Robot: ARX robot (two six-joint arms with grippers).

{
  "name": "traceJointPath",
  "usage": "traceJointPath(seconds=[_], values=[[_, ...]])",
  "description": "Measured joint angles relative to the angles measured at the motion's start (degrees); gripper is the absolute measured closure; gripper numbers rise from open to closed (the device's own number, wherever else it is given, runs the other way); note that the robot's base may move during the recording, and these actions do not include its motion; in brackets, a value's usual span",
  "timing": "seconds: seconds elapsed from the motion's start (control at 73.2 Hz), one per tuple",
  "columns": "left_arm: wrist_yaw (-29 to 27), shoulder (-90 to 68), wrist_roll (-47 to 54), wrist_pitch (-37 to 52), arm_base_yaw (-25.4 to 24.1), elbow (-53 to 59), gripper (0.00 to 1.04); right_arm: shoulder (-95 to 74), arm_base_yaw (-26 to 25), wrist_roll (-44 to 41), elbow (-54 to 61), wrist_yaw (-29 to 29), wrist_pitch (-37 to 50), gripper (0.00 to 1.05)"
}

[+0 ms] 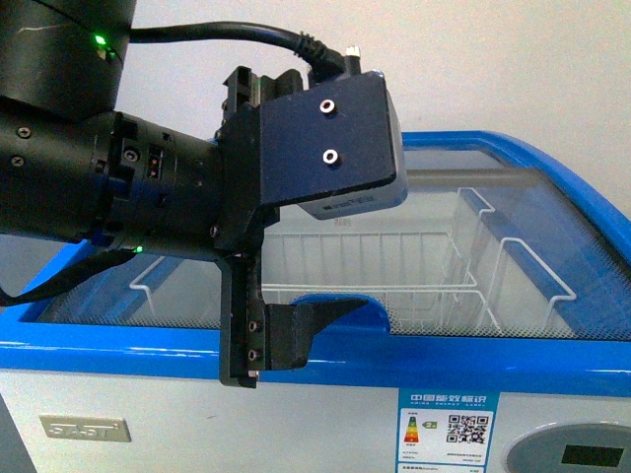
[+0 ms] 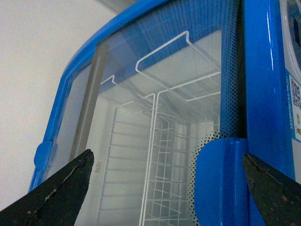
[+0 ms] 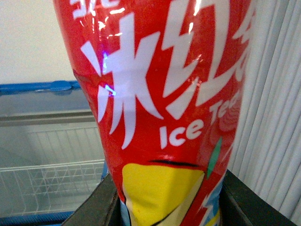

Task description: Put drink in fridge

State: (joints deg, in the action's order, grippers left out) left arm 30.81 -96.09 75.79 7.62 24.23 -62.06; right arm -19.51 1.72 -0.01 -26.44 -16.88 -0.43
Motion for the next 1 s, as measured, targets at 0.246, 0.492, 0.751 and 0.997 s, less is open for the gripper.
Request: traceJointPath(seconds=[0.246, 0.492, 0.751, 0.997], values=[[-2.4, -2.5, 2.4, -9.3, 0.3, -5.2, 0.08, 0.0, 0.0, 0.0, 0.0, 0.0, 0.0, 0.65], [-4.0, -5.4, 3.6, -10.3, -0.2, -7.9, 0.08, 0.0, 0.0, 0.0, 0.0, 0.0, 0.0, 0.65], [-2.0, -10.3, 2.8, -9.0, -0.3, -12.4, 0.08, 0.0, 0.0, 0.0, 0.0, 0.0, 0.0, 0.65], [-5.3, -16.5, 4.7, -4.5, -0.1, -21.2, 0.08, 0.0, 0.0, 0.0, 0.0, 0.0, 0.0, 0.65]])
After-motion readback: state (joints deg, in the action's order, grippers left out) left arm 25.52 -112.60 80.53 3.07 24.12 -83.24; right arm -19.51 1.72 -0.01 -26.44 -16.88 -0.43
